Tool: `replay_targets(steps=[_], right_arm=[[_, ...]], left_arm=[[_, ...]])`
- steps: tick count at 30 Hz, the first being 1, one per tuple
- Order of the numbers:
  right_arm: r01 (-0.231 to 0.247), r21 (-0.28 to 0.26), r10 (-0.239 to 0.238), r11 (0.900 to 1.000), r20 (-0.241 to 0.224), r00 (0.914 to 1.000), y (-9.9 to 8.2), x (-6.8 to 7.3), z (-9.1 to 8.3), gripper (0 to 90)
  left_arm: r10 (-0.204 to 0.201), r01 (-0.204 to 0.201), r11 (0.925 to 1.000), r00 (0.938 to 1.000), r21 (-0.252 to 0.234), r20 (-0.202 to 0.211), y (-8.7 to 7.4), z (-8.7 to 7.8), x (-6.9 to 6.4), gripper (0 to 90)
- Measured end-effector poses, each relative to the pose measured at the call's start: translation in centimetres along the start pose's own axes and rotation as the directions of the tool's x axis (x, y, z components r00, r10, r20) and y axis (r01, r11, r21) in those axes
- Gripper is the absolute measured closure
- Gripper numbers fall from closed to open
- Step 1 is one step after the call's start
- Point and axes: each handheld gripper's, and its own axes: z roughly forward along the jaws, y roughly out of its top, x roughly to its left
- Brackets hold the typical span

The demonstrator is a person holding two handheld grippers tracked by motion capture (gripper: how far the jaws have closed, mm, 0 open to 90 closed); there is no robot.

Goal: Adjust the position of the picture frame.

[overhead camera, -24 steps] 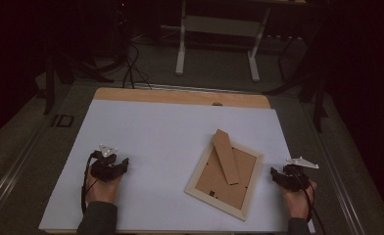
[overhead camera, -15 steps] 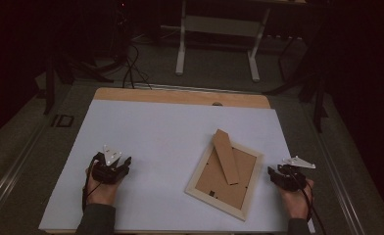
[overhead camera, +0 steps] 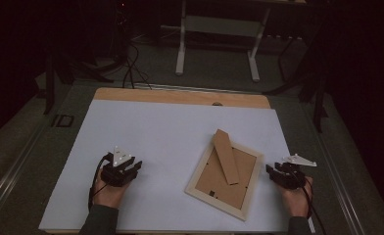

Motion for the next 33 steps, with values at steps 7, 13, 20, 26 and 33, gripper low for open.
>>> replay_targets(steps=[7, 13, 20, 26, 33], right_arm=[[0.015, -0.001, -0.015, 0.9999, -0.016, 0.9998, 1.0, -0.1, 0.2, 58.2], [0.037, 0.006, -0.037, 0.9993, -0.020, 0.9991, 1.7, -0.2, 0.4, 58.2], [0.017, -0.004, -0.017, 0.9998, -0.027, 0.9995, 2.3, -0.8, 0.6, 59.6], [0.005, -0.013, -0.005, 0.9999, -0.027, 0.9996, 3.0, -1.2, 1.0, 65.3], [0.011, -0.021, -0.011, 0.9997, -0.020, 0.9997, 3.7, -1.2, 1.7, 87.0]], left_arm=[[0.003, -0.002, 1.0000, 0.9980, -0.004, 0.063, 0.5, 0.3, -1.5, 68.7], [0.012, -0.009, 0.9996, 0.9960, -0.028, 0.088, 0.8, 0.1, -2.6, 69.3], [0.027, -0.020, 0.9990, 0.9859, -0.040, 0.165, 1.1, 0.1, -3.8, 78.1], [0.064, -0.059, 0.9978, 0.9784, -0.031, 0.196, 1.1, 0.3, -4.9, 90.0], [0.098, -0.093, 0.9951, 0.9696, -0.033, 0.224, 1.2, 0.5, -6.1, 90.0]])
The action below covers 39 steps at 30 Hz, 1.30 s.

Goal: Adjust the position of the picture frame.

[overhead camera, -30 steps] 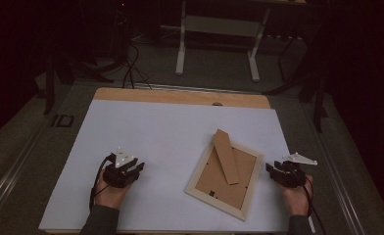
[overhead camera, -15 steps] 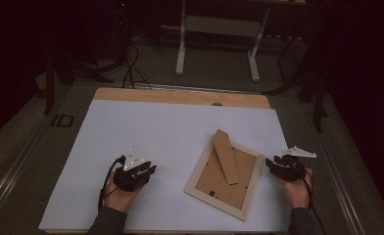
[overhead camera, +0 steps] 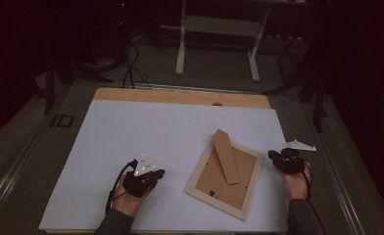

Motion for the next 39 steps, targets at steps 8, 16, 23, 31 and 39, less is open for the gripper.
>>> replay_targets(steps=[8, 16, 23, 31, 39], right_arm=[[-0.007, 0.023, 0.007, 0.9997, 0.010, 0.9999, 0.3, -0.1, 1.2, 90.0], [-0.032, 0.034, 0.032, 0.9989, 0.001, 0.9995, 0.3, -0.3, 2.2, 90.0], [-0.041, 0.046, 0.041, 0.9981, 0.003, 0.9992, 0.3, -0.1, 3.1, 90.0], [-0.062, 0.056, 0.063, 0.9965, -0.001, 0.9980, 0.2, -0.3, 3.4, 90.0], [-0.072, 0.061, 0.073, 0.9955, -0.002, 0.9974, 0.5, -0.4, 3.8, 90.0]], left_arm=[[0.037, -0.037, 0.9993, 0.9979, 0.001, 0.054, 0.0, 0.4, -1.1, 90.0], [0.084, -0.086, 0.9959, 0.9920, 0.026, 0.094, 0.0, 1.3, -2.8, 90.0], [0.113, -0.118, 0.9925, 0.9849, 0.032, 0.131, -0.1, 1.9, -3.9, 90.0], [0.155, -0.166, 0.9848, 0.9718, 0.051, 0.178, -0.4, 2.7, -5.3, 90.0], [0.230, -0.253, 0.9631, 0.9519, 0.092, 0.202, -0.6, 3.7, -6.9, 90.0]])
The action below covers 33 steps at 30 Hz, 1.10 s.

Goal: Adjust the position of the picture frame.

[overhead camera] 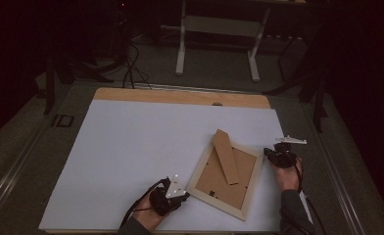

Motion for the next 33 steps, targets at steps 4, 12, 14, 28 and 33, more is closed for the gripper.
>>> replay_targets(steps=[4, 12, 14, 28, 33], right_arm=[[0.001, 0.005, -0.001, 1.0000, 0.000, 1.0000, 0.11, 0.02, 0.09, 90.0], [-0.029, 0.005, 0.029, 0.9996, -0.015, 0.9995, 0.10, -0.18, 0.12, 90.0], [-0.027, 0.008, 0.027, 0.9996, -0.012, 0.9996, 0.14, -0.12, 0.12, 90.0], [-0.071, 0.022, 0.071, 0.9972, -0.015, 0.9973, -0.71, -0.06, -0.06, 90.0], [-0.074, 0.026, 0.074, 0.9969, -0.018, 0.9971, -0.58, 0.25, 0.13, 90.0]], left_arm=[[0.001, -0.001, 0.9999, 1.0000, 0.011, -0.009, 0.16, 0.39, -0.06, 90.0], [-0.002, 0.002, 0.9999, 1.0000, 0.015, -0.004, 0.21, 0.49, -0.01, 90.0], [-0.003, 0.003, 0.9999, 1.0000, 0.015, -0.007, 0.20, 0.49, -0.04, 90.0], [-0.011, 0.012, 0.9999, 0.9998, 0.009, -0.014, 0.16, 0.38, 0.05, 90.0], [-0.018, 0.018, 0.9998, 0.9997, 0.004, -0.015, 0.15, 0.24, 0.19, 90.0]])
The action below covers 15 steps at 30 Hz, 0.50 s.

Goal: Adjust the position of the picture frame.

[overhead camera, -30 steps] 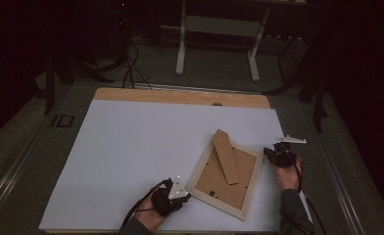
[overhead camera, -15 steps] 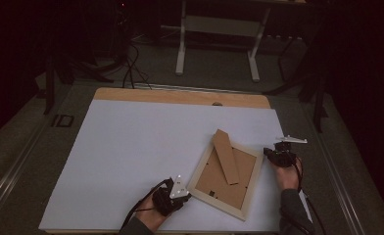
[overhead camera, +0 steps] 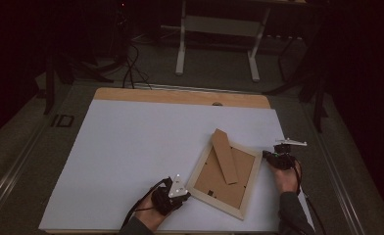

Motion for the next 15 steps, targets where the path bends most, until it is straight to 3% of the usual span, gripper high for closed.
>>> replay_targets(steps=[9, 15], right_arm=[[0.005, 0.003, -0.005, 1.0000, -0.017, 0.9998, 0.1, 0.9, 0.3, 90.0], [0.005, -0.004, -0.005, 1.0000, -0.043, 0.9990, 0.2, 1.4, -0.3, 90.0]], left_arm=[[-0.015, 0.014, 0.9997, 0.9999, -0.019, -0.008, -0.1, -0.8, 0.5, 90.0], [-0.058, 0.057, 0.9977, 0.9976, -0.036, -0.036, -0.4, -1.6, 1.5, 90.0]])
